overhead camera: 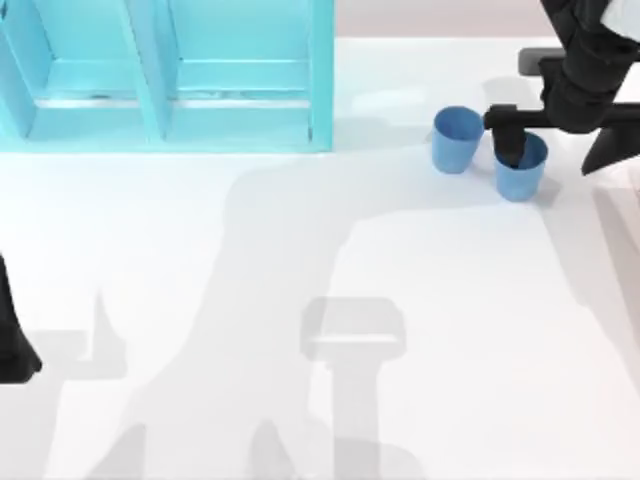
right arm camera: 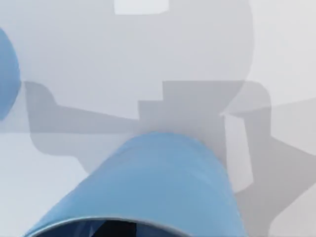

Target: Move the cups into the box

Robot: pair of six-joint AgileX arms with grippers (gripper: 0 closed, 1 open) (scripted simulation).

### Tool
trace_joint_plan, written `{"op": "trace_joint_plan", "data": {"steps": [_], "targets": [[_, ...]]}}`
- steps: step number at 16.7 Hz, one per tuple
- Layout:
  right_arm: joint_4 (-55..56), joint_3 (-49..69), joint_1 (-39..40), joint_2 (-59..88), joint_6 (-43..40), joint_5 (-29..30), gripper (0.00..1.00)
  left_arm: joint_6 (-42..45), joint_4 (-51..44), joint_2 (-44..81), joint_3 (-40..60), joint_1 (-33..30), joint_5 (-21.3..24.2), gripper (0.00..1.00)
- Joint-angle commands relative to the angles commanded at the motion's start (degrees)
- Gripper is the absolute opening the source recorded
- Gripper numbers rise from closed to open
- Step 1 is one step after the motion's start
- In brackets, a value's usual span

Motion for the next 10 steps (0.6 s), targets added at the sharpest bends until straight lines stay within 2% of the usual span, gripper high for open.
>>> {"op": "trace_joint_plan", "data": {"steps": [9, 10], "targets": [[0.0, 0.0, 0.0, 0.0, 0.0, 0.0, 0.02, 0.0, 0.0, 0.0, 0.0, 0.0, 0.0, 1.0], [0.0, 0.0, 0.0, 0.0, 0.0, 0.0, 0.0, 0.0, 0.0, 0.0, 0.0, 0.0, 0.0, 1.0]]}}
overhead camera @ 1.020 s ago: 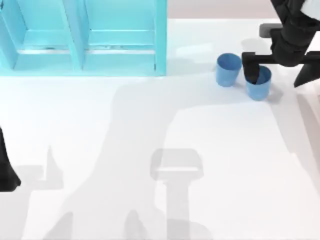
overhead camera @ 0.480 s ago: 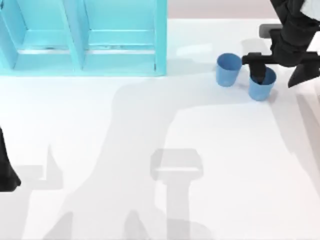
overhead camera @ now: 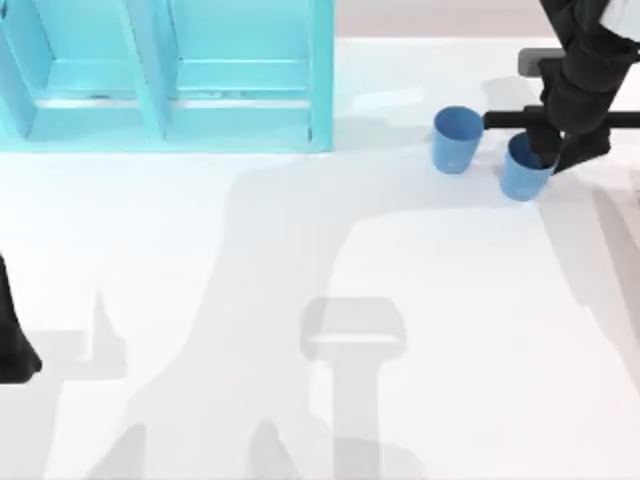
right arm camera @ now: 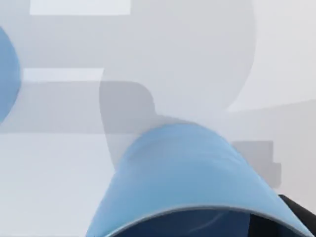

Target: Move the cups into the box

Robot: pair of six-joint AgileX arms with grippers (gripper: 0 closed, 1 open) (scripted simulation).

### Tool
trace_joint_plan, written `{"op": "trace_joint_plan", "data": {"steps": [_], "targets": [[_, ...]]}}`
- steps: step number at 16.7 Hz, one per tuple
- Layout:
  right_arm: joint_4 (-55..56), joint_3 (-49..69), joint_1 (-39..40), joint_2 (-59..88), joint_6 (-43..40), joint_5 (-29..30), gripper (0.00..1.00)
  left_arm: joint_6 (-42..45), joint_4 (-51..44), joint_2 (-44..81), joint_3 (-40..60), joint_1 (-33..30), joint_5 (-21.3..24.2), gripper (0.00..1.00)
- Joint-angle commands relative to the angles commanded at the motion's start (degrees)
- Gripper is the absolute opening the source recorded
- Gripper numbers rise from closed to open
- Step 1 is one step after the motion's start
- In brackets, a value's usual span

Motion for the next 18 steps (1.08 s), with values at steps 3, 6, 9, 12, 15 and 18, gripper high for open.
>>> {"op": "trace_joint_plan", "data": {"steps": [3, 6, 9, 12, 15, 18], "targets": [[0.0, 0.0, 0.0, 0.0, 0.0, 0.0, 0.0, 0.0, 0.0, 0.0, 0.0, 0.0, 0.0, 1.0], [0.0, 0.0, 0.0, 0.0, 0.0, 0.0, 0.0, 0.0, 0.0, 0.0, 0.0, 0.0, 0.0, 1.0], [0.08, 0.11, 0.05, -0.09, -0.05, -0.06, 0.0, 0.0, 0.0, 0.0, 0.0, 0.0, 0.0, 1.0], [0.29, 4.03, 1.35, 0.23, -2.53, -0.56, 0.0, 0.0, 0.0, 0.0, 0.0, 0.0, 0.0, 1.0], [-3.99, 11.34, 1.06, 0.39, -6.33, -1.16, 0.0, 0.0, 0.0, 0.0, 0.0, 0.0, 0.0, 1.0], [-12.91, 18.31, -3.44, 0.77, -9.52, -1.42, 0.0, 0.0, 0.0, 0.0, 0.0, 0.0, 0.0, 1.0]]}}
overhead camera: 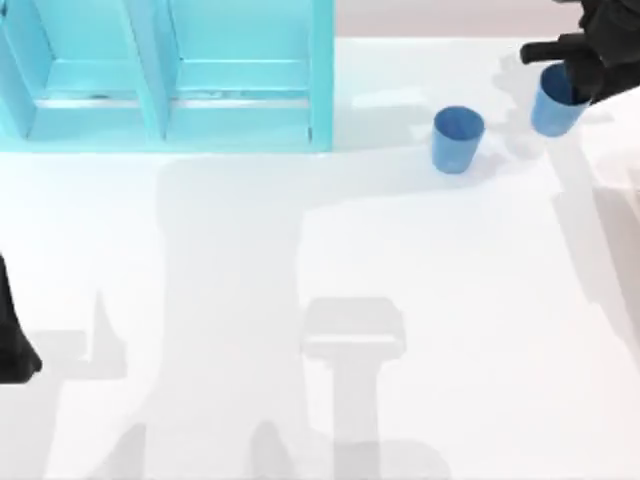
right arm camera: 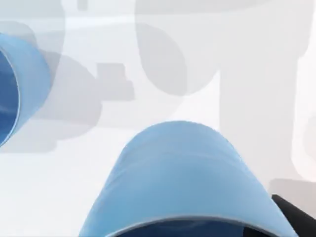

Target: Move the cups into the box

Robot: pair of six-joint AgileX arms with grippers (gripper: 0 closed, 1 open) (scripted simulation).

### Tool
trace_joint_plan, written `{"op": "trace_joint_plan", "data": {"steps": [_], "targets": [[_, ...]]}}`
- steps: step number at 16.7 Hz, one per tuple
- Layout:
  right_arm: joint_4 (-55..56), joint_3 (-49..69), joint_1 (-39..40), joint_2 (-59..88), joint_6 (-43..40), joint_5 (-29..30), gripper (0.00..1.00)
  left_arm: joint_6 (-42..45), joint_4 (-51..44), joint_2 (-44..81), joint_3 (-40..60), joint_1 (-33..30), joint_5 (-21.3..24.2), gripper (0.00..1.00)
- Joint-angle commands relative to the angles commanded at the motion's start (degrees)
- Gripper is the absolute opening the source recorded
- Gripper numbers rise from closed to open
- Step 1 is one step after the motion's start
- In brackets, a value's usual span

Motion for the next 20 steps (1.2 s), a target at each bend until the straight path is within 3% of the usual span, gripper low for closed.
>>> {"op": "trace_joint_plan", "data": {"steps": [5, 11, 15, 20], "targets": [[-10.04, 5.32, -8.24, -0.36, -2.18, 0.19, 0.0, 0.0, 0.0, 0.0, 0.0, 0.0, 0.0, 1.0], [-9.9, 4.62, -8.61, -0.98, -2.75, 0.22, 0.0, 0.0, 0.0, 0.0, 0.0, 0.0, 0.0, 1.0], [-8.73, -3.21, -13.29, -7.47, -7.42, -0.18, 0.0, 0.0, 0.0, 0.0, 0.0, 0.0, 0.0, 1.0], [-6.42, -20.98, -24.11, -21.43, -17.76, -0.78, 0.0, 0.0, 0.0, 0.0, 0.0, 0.0, 0.0, 1.0]]}}
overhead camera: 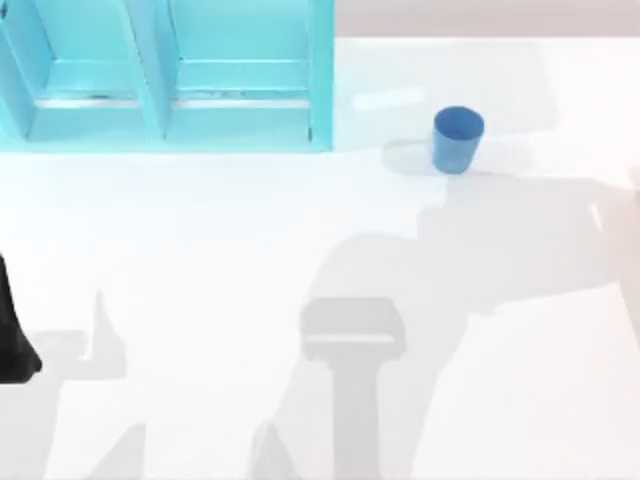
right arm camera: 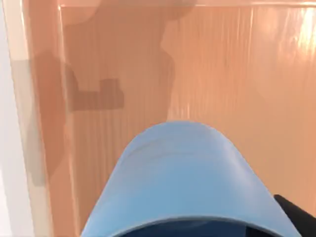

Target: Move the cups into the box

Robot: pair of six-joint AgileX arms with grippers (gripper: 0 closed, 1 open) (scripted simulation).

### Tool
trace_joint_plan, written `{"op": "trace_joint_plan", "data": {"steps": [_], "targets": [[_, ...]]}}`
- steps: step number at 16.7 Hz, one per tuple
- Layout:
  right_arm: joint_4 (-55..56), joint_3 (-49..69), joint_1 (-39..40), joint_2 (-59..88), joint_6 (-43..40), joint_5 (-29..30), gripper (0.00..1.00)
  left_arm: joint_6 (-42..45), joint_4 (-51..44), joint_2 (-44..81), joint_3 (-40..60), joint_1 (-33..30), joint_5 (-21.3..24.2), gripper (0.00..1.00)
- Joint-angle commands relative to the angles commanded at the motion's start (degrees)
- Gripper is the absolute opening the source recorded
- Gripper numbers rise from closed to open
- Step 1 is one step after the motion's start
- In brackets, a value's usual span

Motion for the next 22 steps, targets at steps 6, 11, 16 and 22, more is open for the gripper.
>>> {"op": "trace_joint_plan", "data": {"steps": [6, 11, 16, 22], "targets": [[3.26, -25.06, -14.46, -19.39, -14.55, -0.72, 0.0, 0.0, 0.0, 0.0, 0.0, 0.0, 0.0, 1.0], [5.0, -38.8, -22.27, -30.14, -22.83, -0.99, 0.0, 0.0, 0.0, 0.0, 0.0, 0.0, 0.0, 1.0], [5.18, -40.04, -23.02, -31.27, -23.94, -0.92, 0.0, 0.0, 0.0, 0.0, 0.0, 0.0, 0.0, 1.0], [11.37, -46.26, -21.94, -31.36, -22.97, -0.89, 0.0, 0.0, 0.0, 0.0, 0.0, 0.0, 0.0, 1.0]]}}
